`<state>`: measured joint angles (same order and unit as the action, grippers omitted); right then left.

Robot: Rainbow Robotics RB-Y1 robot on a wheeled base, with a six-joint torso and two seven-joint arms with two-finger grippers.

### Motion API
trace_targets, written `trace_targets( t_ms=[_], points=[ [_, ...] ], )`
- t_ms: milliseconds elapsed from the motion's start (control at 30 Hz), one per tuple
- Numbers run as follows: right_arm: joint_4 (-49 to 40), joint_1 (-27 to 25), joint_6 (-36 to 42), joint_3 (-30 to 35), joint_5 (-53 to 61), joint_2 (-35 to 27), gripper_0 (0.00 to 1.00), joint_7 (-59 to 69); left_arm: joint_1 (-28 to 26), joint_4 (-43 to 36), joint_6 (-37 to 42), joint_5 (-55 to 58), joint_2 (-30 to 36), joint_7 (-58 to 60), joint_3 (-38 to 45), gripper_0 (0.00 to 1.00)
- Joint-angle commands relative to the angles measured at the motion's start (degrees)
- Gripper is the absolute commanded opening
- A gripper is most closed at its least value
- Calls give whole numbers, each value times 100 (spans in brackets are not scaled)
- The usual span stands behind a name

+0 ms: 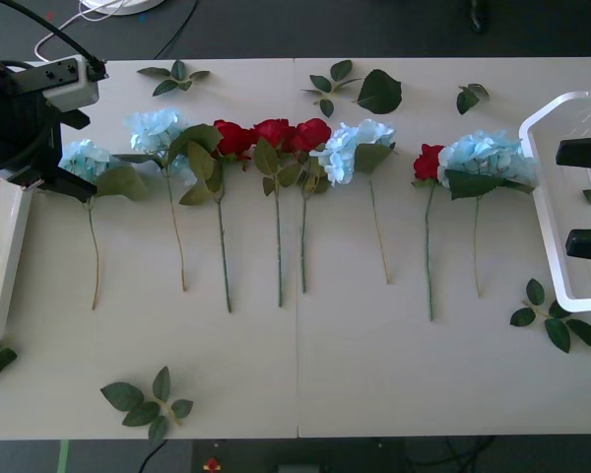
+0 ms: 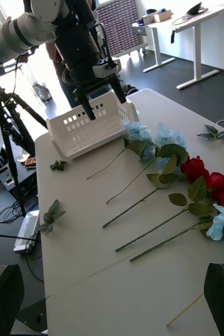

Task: Place the red flowers into the right box and the blue flowers into the left box. If a person shows an open palm, hand one flower to the person first, then continue sorting.

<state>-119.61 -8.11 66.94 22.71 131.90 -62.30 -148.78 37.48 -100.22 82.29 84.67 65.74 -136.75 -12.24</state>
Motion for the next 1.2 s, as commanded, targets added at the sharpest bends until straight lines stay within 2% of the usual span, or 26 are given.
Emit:
trace_targets(
  t_ms=[33, 167, 367, 567, 633, 733, 767, 967, 1033, 1200],
  points=[
    [-150, -86, 12, 40, 90, -257, 100, -107, -426, 108, 77, 49, -263, 149, -24, 100],
    [26, -288, 56, -4, 64, -274, 100, -90, -646, 99, -99, 76, -360, 105, 117, 100],
    [131, -279, 82, -13, 20, -406, 100, 95, -522, 73, 191, -12, -79, 377, 336, 100],
    [-150, -261, -261, -30, -1043, -397, 100, 1405, -338, 196, 156, 216, 633, 1353, 336, 100],
    [-379, -244, -445, -83, -1738, -380, 100, 2257, -338, 354, 147, 454, 985, 1793, 319, 100],
    [-581, -217, -595, -171, -2335, -371, 100, 2995, -338, 504, 121, 673, 1169, 2179, 196, 100],
    [-792, -147, -753, -338, -3003, -362, 100, 3874, -338, 679, 7, 884, 1398, 2592, -50, 100],
    [-1064, 292, -604, -848, -4867, -353, 100, 6168, -417, 1198, -784, 920, 1574, 3542, -745, 100],
    [-1038, 459, -437, -1006, -5253, -327, 100, 6537, -531, 1295, -1145, 893, 1574, 3717, -920, 100],
    [-695, 1083, 73, -1533, -6150, -178, 100, 7434, -1208, 1506, -2384, 375, 1363, 4157, -1087, 100]
  ],
)
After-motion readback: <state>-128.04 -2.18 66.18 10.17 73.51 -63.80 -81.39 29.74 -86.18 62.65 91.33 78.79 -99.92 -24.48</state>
